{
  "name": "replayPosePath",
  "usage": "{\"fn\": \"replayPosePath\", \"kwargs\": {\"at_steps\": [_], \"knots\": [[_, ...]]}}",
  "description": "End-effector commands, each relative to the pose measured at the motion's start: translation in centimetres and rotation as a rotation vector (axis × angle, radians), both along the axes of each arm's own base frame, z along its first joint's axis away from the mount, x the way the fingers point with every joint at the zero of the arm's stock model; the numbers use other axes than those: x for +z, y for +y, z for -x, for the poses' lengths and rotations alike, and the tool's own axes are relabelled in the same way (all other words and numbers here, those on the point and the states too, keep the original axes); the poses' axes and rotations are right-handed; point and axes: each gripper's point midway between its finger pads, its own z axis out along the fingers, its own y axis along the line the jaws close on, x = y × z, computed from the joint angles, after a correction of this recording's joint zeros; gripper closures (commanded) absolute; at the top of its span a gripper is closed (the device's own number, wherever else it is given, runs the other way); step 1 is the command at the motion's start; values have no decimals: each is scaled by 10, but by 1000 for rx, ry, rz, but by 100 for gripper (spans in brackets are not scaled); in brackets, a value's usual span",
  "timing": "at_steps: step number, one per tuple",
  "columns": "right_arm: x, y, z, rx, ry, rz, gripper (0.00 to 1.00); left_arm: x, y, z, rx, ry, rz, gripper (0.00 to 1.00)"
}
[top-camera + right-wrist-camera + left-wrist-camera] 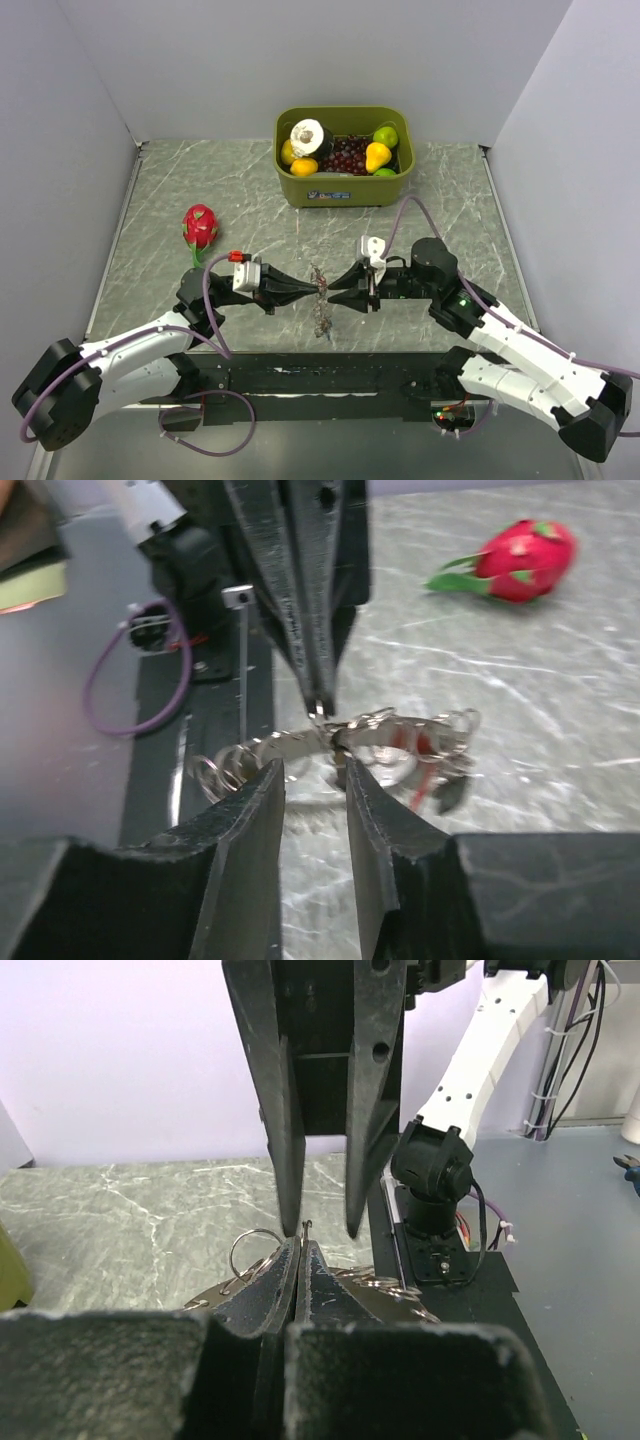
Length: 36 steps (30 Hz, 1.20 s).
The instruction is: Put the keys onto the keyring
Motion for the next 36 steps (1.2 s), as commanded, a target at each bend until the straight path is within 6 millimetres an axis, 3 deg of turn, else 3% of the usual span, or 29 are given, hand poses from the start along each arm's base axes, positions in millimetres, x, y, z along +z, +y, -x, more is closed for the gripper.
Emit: {"fn": "replayPosePath", "kwargs": {"at_steps": [1, 13, 22, 25, 26, 29, 36], "knots": [[29, 7, 14, 103, -35, -71, 63, 28, 2, 6, -21, -103, 75, 99], [24, 9, 4, 55, -9, -59, 64, 29, 1, 9, -43, -107, 76, 99], [32, 11, -3, 31, -34, -80, 62, 28, 0, 11, -58, -107, 67, 99], [34, 14, 1, 61, -28, -84, 74, 28, -1, 11, -65, -105, 67, 99], [31, 15, 0, 63, -16, -72, 83, 28, -1, 11, -66, -107, 71, 99], [30, 17, 2, 80, -4, -67, 100, 28, -2, 11, -72, -106, 64, 99], [25, 16, -1, 70, -4, -36, 100, 19, -7, 9, -87, -95, 11, 99]]}}
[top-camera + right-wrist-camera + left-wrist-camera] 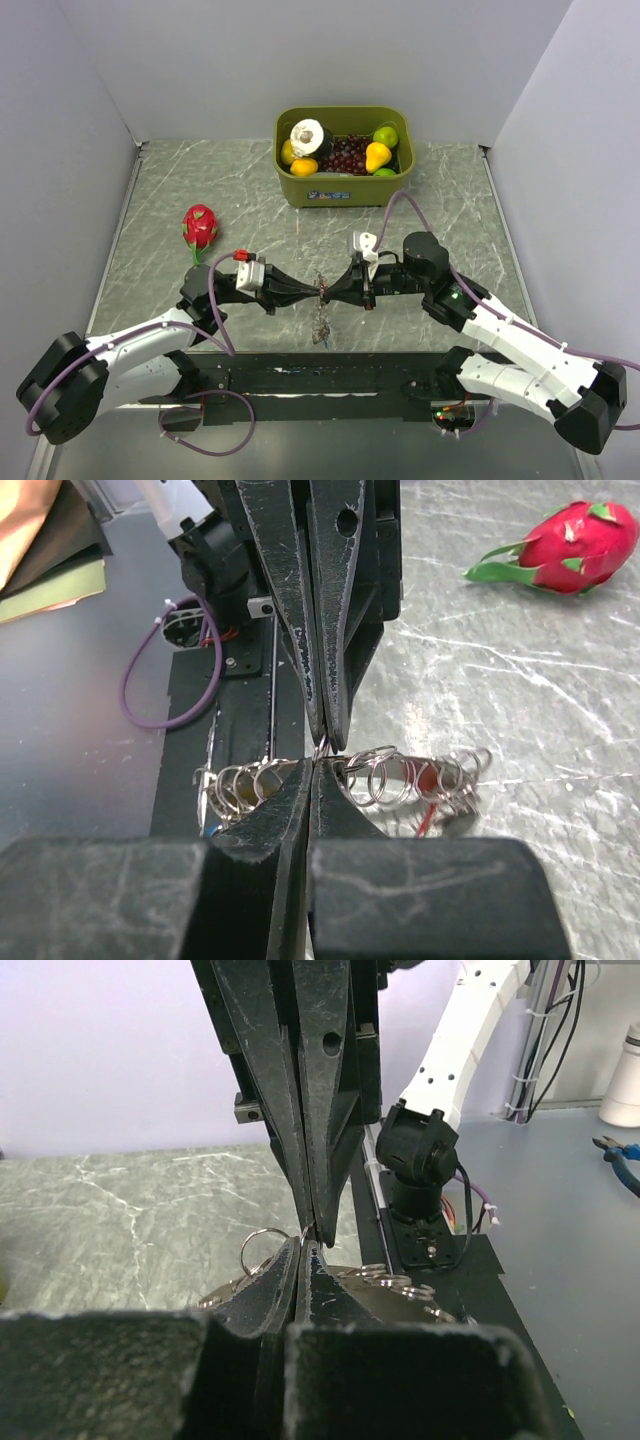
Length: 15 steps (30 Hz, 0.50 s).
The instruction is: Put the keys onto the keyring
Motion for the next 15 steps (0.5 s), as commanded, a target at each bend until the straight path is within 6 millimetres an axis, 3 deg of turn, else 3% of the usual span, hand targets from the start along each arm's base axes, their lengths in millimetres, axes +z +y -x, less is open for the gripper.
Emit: {"fn": "replayPosePath", "kwargs": {"at_steps": [1, 4, 5, 6, 7, 8, 9, 10, 11, 12, 15], "knots": [[26, 4, -5, 4, -66, -31, 100, 26, -4, 4, -36, -102, 15, 99], [20, 2, -8, -1, -66, 20, 100, 12, -6, -4, -15, -79, -87, 92], [19, 1, -10, -6, -77, 38, 100, 10, -6, -5, -7, -78, -112, 87], [17, 0, -11, -10, -77, 51, 100, 6, -6, -8, 2, -93, -136, 76], [14, -1, -11, -11, -62, 78, 100, 11, -5, -11, 21, -132, -148, 72], [12, -2, -13, -16, -69, 93, 100, -3, -4, -12, 27, -90, -213, 70], [11, -3, -13, -16, -68, 101, 100, 1, -3, -14, 32, -97, -230, 63], [10, -3, -14, -17, -65, 112, 100, -1, -2, -16, 37, -124, -251, 60], [6, -4, -13, -13, -62, 131, 100, -15, 0, -14, 29, -78, -317, 57], [5, -4, -14, -18, -57, 140, 100, -9, 0, -15, 26, -85, -329, 54], [2, -5, -15, -13, -53, 158, 100, -19, -2, -18, -1, -56, -407, 52]]}}
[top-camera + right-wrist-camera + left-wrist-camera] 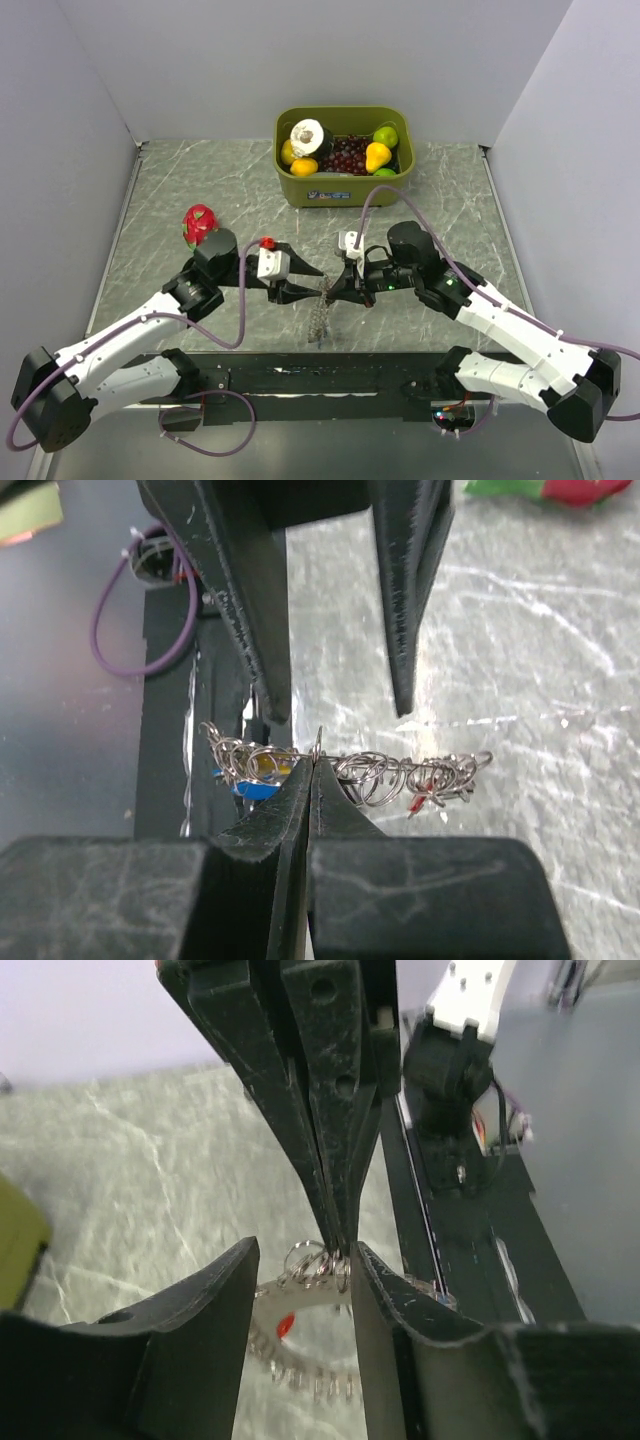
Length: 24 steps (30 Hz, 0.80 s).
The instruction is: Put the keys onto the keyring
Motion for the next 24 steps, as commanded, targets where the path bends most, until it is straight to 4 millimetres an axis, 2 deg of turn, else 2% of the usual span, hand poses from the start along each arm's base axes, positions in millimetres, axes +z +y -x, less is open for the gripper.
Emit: {"fn": "replayPosePath", "kwargs": {"at_steps": [1, 5, 14, 22, 24], "knots": [[24, 3, -6, 9, -69, -16, 100, -28, 4, 2, -35, 42, -173, 52], [22, 3, -7, 11, -69, 1, 100, -36, 2, 1, -60, 69, -229, 54], [20, 5, -8, 14, -65, 0, 100, -32, -5, 7, -120, 84, -205, 63], [17, 7, -8, 25, -50, 1, 100, -34, -13, 11, -143, 119, -187, 63], [17, 8, -7, 27, -46, -3, 100, -30, -18, 10, -150, 104, -168, 66]]}}
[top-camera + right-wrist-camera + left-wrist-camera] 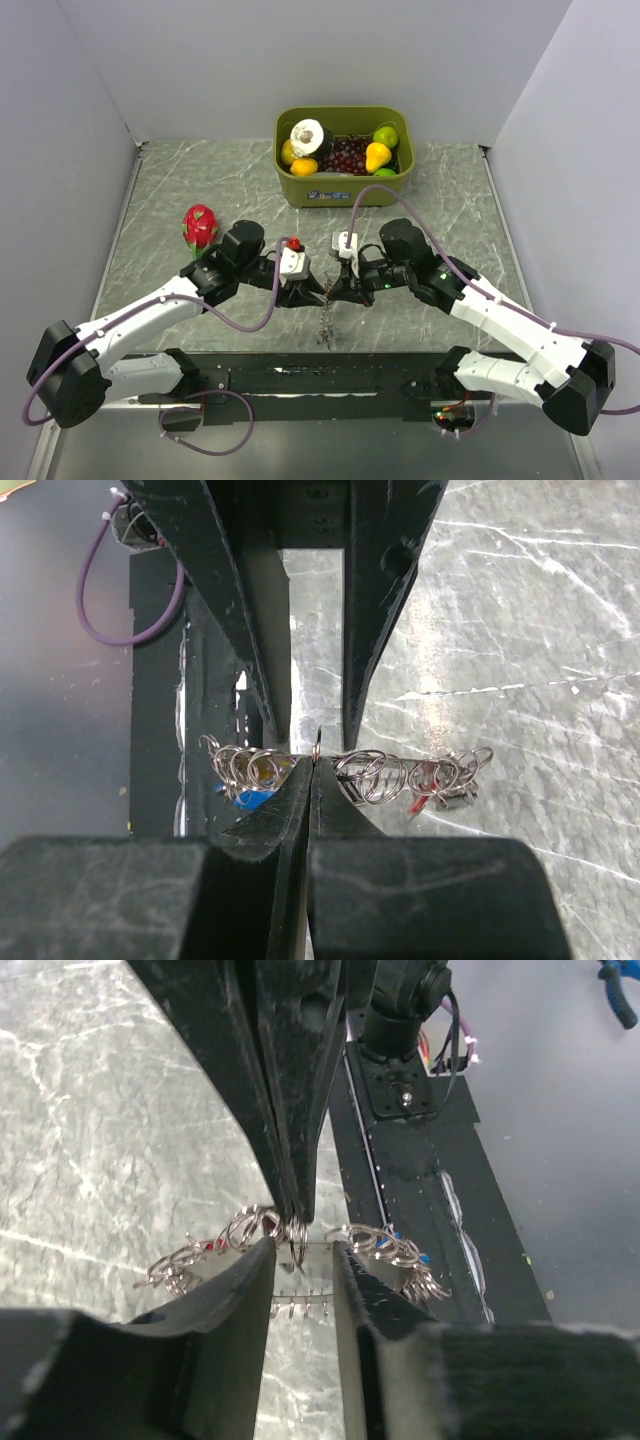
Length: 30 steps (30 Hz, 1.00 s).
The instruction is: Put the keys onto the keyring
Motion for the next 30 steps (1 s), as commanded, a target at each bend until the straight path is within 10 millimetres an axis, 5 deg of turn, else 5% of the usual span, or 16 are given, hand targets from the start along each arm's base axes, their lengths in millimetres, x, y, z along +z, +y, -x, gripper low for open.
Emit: {"fn": "replayPosePath", "kwargs": {"at_steps": [1, 6, 13, 22, 30], "knots": [[34, 11, -3, 34, -72, -92, 100, 21, -13, 4, -56, -33, 70, 69], [32, 11, -3, 35, -66, -89, 100, 20, -18, 4, -76, -26, 60, 99], [35, 10, -5, 13, -81, -107, 100, 26, -19, 2, -45, -55, 115, 99], [49, -5, -5, -69, -150, -212, 54, 55, -12, 4, 52, -93, 325, 99], [43, -7, -4, -42, -134, -215, 47, 78, -4, 18, 26, -110, 492, 99]]}}
